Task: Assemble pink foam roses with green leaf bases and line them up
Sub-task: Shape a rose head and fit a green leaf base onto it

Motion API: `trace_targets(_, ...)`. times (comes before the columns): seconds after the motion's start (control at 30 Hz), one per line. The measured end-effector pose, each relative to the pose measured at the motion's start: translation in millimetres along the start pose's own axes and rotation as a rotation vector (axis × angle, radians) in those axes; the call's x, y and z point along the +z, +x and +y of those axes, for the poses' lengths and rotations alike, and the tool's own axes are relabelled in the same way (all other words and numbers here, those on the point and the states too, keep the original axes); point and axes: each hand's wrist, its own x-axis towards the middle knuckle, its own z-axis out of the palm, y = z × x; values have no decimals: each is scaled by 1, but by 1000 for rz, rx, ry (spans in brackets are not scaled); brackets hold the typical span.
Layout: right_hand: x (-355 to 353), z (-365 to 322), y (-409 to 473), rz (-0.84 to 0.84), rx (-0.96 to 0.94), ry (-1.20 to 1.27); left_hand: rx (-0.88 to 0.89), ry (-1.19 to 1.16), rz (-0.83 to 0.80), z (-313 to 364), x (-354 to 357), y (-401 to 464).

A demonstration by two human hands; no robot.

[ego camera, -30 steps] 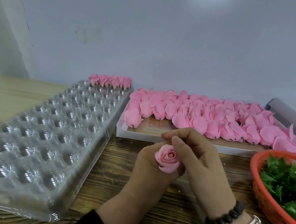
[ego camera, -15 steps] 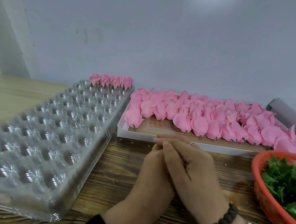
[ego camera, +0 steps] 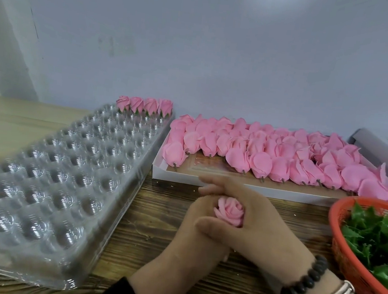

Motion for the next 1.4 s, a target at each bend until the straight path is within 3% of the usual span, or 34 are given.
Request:
trace_targets(0.13, -4, 5, -1, 34, 10, 120, 135, 10, 75, -2, -6, 2)
trace_targets(0.27, 6, 0, -1, 209, -106, 76, 127, 87, 129, -12, -1, 3)
trace_targets(0.37, 16, -3, 0, 313, -194, -62, 155, 158, 180, -8, 8, 2)
trace_targets(0.43, 18, -3, 1, 305, -193, -158, 98, 36, 198, -1, 11, 5)
trace_targets(0.6, 6, -2, 2, 95, -118, -221, 18, 222, -16, 5, 8, 7)
trace_targets(0.73, 4, -2, -2, 52, -48, -94, -161, 92, -153, 5, 6, 1)
trace_targets(0.87, 3, -2, -2, 51, -29, 92, -57, -151, -11, 9, 0, -1)
trace_targets(1.03, 0, -2, -4, 33, -25, 182, 66, -129, 23, 7, -5, -2)
trace_targets(1.23, 9, -11, 0, 315, -222, 18, 103, -24, 131, -1, 3, 2)
trace_targets(1.4, 15, -6, 0, 340, -205, -131, 71, 61, 164, 1, 10, 3)
